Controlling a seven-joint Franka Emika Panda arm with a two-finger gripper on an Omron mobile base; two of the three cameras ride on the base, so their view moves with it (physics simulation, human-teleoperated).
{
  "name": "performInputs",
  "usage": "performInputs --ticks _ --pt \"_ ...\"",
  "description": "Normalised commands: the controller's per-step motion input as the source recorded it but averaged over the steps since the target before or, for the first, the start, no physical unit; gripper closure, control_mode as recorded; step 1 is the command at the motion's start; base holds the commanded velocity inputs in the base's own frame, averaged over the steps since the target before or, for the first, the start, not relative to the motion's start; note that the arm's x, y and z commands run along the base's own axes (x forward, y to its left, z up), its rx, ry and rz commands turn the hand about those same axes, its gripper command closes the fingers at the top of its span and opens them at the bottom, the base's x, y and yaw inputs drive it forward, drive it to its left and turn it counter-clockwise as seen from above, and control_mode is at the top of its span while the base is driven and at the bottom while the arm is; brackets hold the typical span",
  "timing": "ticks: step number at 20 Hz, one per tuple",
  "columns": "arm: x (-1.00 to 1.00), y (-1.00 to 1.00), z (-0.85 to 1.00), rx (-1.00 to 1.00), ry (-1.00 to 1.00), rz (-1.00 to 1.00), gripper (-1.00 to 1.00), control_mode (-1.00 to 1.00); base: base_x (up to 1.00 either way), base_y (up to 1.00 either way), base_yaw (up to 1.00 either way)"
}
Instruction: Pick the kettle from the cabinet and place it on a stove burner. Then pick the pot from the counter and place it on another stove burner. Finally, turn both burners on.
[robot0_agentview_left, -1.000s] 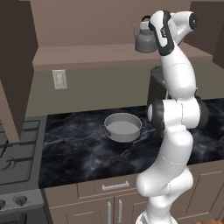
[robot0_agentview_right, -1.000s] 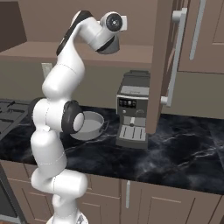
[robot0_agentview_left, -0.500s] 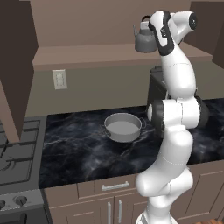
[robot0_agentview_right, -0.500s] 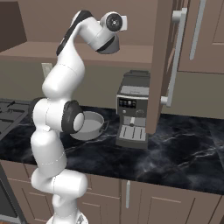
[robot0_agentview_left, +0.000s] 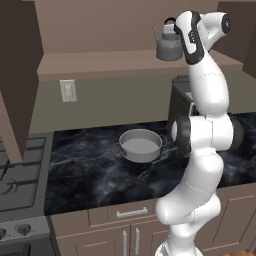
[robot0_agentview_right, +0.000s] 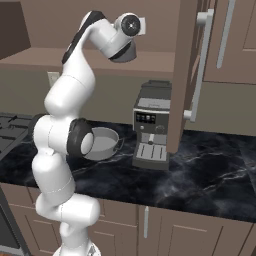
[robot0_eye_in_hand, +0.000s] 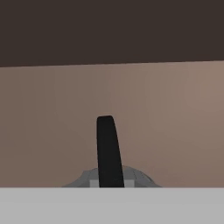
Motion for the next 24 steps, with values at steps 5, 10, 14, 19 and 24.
performInputs --ticks 5,10,14,19,24 --pt "-0.45 0.00 0.00 0.00 -0.07 0.00 1.00 -1.00 0.00 0.00 0.00" --pt "-0.54 0.00 0.00 0.00 -0.07 0.00 1.00 -1.00 0.00 0.00 0.00" --pt "-0.58 0.00 0.00 0.00 -0.04 0.00 1.00 -1.00 0.00 0.00 0.00" --pt "-0.64 0.02 0.00 0.00 -0.01 0.00 1.00 -1.00 0.00 0.00 0.00" --pt "-0.62 0.05 0.00 0.00 0.00 0.00 1.00 -1.00 0.00 0.00 0.00"
